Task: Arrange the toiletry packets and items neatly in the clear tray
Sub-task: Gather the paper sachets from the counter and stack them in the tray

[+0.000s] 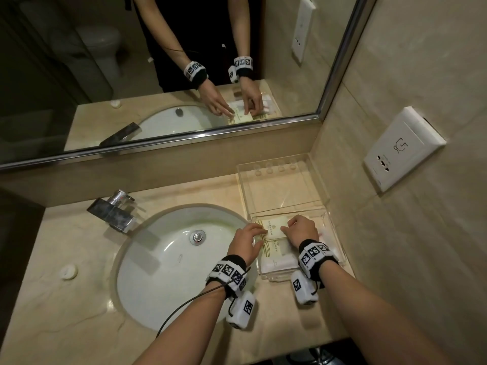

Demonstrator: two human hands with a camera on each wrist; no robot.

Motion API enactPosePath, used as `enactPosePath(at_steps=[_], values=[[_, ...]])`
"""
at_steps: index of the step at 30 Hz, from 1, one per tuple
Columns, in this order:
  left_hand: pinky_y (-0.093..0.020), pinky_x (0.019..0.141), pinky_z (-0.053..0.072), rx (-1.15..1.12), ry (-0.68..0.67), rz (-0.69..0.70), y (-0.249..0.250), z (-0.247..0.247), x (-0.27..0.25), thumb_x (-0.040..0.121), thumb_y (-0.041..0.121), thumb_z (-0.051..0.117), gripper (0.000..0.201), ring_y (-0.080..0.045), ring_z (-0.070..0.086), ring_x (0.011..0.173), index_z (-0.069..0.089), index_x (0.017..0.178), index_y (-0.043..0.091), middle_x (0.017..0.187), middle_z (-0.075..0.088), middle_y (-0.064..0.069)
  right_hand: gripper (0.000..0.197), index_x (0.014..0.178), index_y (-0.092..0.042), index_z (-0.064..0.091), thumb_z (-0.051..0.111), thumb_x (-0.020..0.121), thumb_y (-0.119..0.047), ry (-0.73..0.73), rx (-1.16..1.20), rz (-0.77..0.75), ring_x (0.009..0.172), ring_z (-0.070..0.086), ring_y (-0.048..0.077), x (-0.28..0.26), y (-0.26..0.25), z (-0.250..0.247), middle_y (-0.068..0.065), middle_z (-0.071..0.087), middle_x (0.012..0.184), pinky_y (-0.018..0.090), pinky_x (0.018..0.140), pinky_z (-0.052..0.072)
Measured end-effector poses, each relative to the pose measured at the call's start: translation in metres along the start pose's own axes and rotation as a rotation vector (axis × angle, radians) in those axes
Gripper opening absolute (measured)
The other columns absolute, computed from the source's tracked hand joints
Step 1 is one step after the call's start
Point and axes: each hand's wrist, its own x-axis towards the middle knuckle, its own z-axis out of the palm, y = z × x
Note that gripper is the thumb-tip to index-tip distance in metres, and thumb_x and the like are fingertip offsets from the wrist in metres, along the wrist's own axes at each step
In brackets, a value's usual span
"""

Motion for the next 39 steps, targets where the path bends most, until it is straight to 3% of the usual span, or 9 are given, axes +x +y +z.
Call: enactPosePath(at_steps=[6,11,14,22,28,33,35,39], values=[[-0.034,0.105,0.037,0.195,-0.087,0.034,0.004,0.004,-0.004,0.095,0.020,0.051,0.043,-0.025,0.043,0.121,0.051,0.137,0.030,0.149,0.040,0.010,0.027,0.099,-0.014,0.060,0.073,0.083,-0.032,0.043,-0.034,-0.091,0.092,0.064,0.024,-0.006,0.003,0.000,0.004,0.068,0.100,0.027,0.070,0.040],[-0.032,0.103,0.038,0.262,0.035,0.062,0.006,0.007,0.002,0.090,0.020,0.059,0.047,-0.024,0.044,0.119,0.051,0.135,0.030,0.145,0.044,0.007,0.030,0.102,-0.015,0.059,0.075,0.081,-0.029,0.031,0.003,-0.170,0.081,0.059,0.016,-0.007,0.012,-0.002,-0.002,0.066,0.085,0.025,0.069,0.037],[-0.032,0.098,0.041,0.245,0.080,0.031,0.010,0.009,0.009,0.084,0.021,0.067,0.048,-0.022,0.044,0.116,0.055,0.130,0.030,0.139,0.049,0.008,0.030,0.102,-0.011,0.060,0.077,0.080,-0.022,0.008,0.036,-0.188,0.077,0.059,0.015,-0.007,0.015,-0.005,-0.005,0.062,0.077,0.023,0.069,0.039],[-0.030,0.083,0.046,0.237,0.126,-0.022,0.013,0.014,0.016,0.078,0.018,0.074,0.037,-0.018,0.048,0.110,0.061,0.111,0.028,0.122,0.054,0.011,0.027,0.099,-0.011,0.061,0.078,0.078,-0.016,-0.047,0.052,-0.157,0.079,0.060,0.017,-0.002,0.018,-0.003,0.000,0.061,0.084,0.029,0.078,0.052],[-0.031,0.079,0.047,0.228,0.123,-0.024,0.014,0.015,0.020,0.075,0.016,0.074,0.031,-0.018,0.052,0.103,0.061,0.102,0.026,0.112,0.056,0.009,0.023,0.098,-0.010,0.063,0.069,0.078,0.001,-0.027,0.102,-0.148,0.078,0.059,0.016,-0.002,0.014,-0.004,0.000,0.062,0.083,0.024,0.072,0.048],[-0.031,0.075,0.048,0.240,0.114,-0.047,0.017,0.015,0.024,0.074,0.019,0.077,0.032,-0.019,0.052,0.099,0.058,0.098,0.025,0.109,0.054,0.008,0.024,0.098,-0.009,0.063,0.063,0.079,0.005,-0.050,0.092,-0.201,0.084,0.063,0.021,-0.005,0.017,-0.005,0.003,0.062,0.089,0.036,0.087,0.055],[-0.030,0.073,0.044,0.248,0.108,-0.053,0.019,0.015,0.024,0.075,0.017,0.075,0.030,-0.020,0.052,0.100,0.057,0.098,0.024,0.109,0.055,0.007,0.027,0.103,-0.007,0.064,0.061,0.080,0.007,-0.060,0.091,-0.216,0.084,0.061,0.019,-0.007,0.020,-0.008,0.002,0.062,0.090,0.031,0.086,0.054],[-0.030,0.077,0.045,0.163,0.079,-0.076,0.019,0.011,0.026,0.074,0.018,0.077,0.030,-0.020,0.051,0.101,0.059,0.097,0.022,0.108,0.056,0.003,0.025,0.102,-0.006,0.065,0.056,0.082,0.007,-0.029,0.180,-0.227,0.085,0.060,0.018,-0.012,0.028,-0.017,0.003,0.063,0.092,0.016,0.070,0.045]])
